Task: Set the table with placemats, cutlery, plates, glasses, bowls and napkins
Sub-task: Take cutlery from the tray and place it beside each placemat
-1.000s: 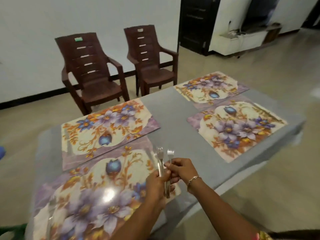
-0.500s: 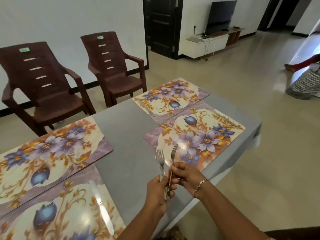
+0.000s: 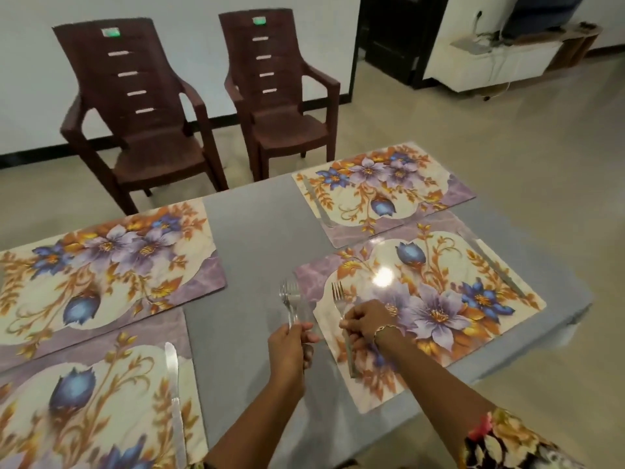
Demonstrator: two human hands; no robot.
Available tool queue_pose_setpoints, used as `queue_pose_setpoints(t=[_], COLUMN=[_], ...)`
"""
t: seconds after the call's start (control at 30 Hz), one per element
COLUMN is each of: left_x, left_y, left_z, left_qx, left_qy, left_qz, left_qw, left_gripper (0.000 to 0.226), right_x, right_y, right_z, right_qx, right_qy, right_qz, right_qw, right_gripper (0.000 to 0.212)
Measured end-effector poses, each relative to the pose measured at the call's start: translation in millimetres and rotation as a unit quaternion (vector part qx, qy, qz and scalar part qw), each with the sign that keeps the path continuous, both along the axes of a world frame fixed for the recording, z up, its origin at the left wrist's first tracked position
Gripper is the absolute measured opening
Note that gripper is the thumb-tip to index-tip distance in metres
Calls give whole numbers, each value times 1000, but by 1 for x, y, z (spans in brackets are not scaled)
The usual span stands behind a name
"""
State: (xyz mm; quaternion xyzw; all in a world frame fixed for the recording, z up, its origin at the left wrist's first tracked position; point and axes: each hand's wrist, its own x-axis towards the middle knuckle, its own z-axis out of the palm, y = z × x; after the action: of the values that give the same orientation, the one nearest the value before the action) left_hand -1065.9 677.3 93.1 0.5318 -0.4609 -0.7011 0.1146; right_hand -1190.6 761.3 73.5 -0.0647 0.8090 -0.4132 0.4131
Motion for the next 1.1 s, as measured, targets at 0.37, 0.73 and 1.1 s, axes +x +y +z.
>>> queue_pose_setpoints(t=[0.37,0.73,1.1], left_x=[0,-6,-51], left_y=[1,10,38], left_z=[-2,-3,-1], left_qx=[-6,-19,7], left_qy=[0,2,30], left_qz=[75,84,8], left_qw=[997,996,999], left_gripper=[25,23,25], right_x=[-15,-29,-46], right_y=[-17,-18,26], right_z=[-13,-19,-11], right_qx=[33,118,-54], right_qy=[52,151,91], right_qz=[100,219,114], right_qw=[993,957,988], right_gripper=[28,37,29])
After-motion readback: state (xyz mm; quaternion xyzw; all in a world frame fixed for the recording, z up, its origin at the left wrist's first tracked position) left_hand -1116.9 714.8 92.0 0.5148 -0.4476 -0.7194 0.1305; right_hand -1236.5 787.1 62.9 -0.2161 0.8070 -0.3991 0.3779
